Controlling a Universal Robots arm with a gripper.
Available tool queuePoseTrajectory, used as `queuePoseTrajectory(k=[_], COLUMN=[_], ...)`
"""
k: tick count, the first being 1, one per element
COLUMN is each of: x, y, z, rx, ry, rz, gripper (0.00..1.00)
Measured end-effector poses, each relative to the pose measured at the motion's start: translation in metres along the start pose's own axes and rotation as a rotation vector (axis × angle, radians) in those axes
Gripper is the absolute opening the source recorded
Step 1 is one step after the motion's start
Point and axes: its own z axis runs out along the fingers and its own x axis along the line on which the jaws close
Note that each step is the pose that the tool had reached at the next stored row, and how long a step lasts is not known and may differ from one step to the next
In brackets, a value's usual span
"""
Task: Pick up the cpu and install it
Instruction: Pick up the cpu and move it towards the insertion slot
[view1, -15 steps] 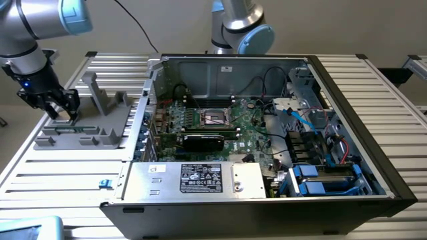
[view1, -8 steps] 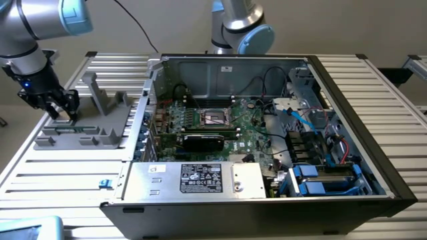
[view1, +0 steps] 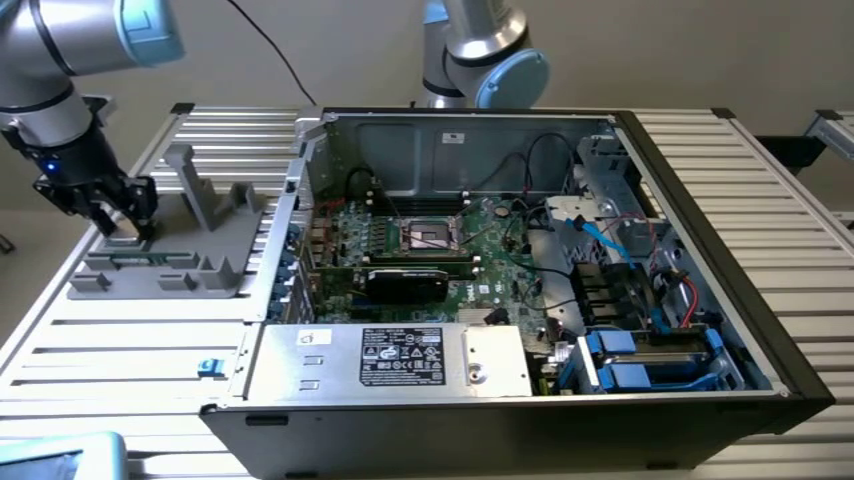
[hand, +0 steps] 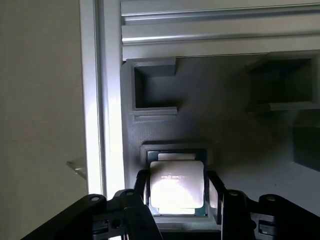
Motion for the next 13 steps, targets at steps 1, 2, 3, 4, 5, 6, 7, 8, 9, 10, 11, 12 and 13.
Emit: queuePoseTrajectory(k=[1,2,3,4,5,6,7,8,9,10,11,12,13], x=[0.000,0.000,0.000,0.000,0.001,0.001,0.001,0.001,0.001,0.001,0.000,0.000,-0.001], y=[0.0001,0.0002,0.0003,0.0004,0.0006,0.0008,0.0009,0.0010,0.0011,0.0012,0.0013,0.0015,0.0016], z=[-0.0015,-0.0034,-0.0061,-0.0098,-0.0145,-0.0189,-0.0234,-0.0280,-0.0324,-0.0370,-0.0419,-0.0464,-0.0509], rx=[-0.0003,-0.0006,-0.0008,-0.0009,-0.0009,-0.0009,-0.0009,-0.0009,-0.0009,-0.0008,-0.0009,-0.0009,-0.0008], ry=[0.0003,0.0005,0.0007,0.0011,0.0015,0.0017,0.0020,0.0023,0.0024,0.0028,0.0029,0.0029,0.0032], rz=[0.000,0.000,0.000,0.000,0.000,0.000,0.000,0.000,0.000,0.000,0.000,0.000,0.000], gripper=[0.55,0.55,0.55,0.55,0.55,0.55,0.55,0.55,0.55,0.55,0.55,0.55,0.55])
